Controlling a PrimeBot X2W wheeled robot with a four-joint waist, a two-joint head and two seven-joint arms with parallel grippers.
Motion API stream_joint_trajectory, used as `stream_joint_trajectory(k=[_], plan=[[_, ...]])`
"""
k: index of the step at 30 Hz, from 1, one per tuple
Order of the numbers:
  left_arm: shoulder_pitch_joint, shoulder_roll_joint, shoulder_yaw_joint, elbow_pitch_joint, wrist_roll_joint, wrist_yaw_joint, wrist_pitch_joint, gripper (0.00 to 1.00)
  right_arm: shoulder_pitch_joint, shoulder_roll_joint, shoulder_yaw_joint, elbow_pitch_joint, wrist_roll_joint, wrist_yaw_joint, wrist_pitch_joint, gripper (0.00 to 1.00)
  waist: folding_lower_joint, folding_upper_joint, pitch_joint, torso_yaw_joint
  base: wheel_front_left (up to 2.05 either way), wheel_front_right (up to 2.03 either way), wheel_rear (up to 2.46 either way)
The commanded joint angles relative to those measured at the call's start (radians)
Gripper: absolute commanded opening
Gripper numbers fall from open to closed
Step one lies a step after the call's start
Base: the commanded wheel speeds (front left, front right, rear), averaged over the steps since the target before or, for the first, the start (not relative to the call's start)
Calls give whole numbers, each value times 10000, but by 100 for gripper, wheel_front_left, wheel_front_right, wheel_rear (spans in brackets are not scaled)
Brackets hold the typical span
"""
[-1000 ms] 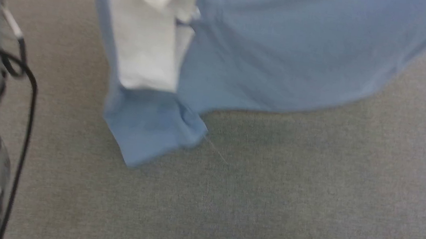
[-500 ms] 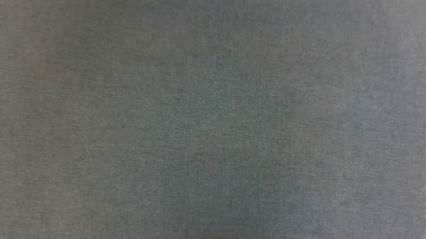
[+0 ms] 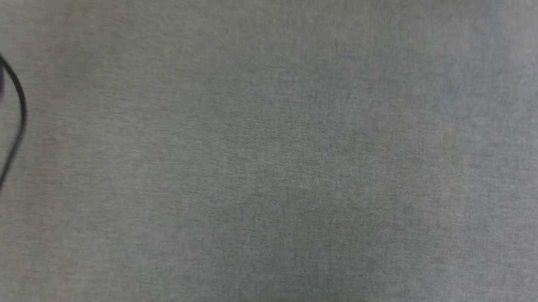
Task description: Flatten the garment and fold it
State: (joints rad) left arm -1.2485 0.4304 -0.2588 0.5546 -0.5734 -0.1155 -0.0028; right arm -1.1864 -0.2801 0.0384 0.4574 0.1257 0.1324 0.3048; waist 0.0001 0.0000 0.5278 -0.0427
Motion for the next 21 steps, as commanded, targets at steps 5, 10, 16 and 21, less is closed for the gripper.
stream_joint_trajectory(k=[5,10,16,21], plan=[[2246,405,-647,295,-268,-126,150,0,2470,-405,636,-678,1139,-17,814,0,-1,0,-1392,406,0,0,0],[5081,787,-1630,-654,-1426,-147,1340,0,4912,-796,783,-1603,1683,-17,1278,0,-1,0,-2323,534,0,0,0],[8265,1182,-2094,-2019,-2484,-67,2370,0,7555,-730,130,-2222,1559,-17,1218,0,-1,0,-3166,797,0,0,0],[10490,1198,-2151,-3365,-3124,600,2628,0,9385,-571,-372,-2530,1219,-17,1202,0,-1,0,-3680,951,0,0,0]])
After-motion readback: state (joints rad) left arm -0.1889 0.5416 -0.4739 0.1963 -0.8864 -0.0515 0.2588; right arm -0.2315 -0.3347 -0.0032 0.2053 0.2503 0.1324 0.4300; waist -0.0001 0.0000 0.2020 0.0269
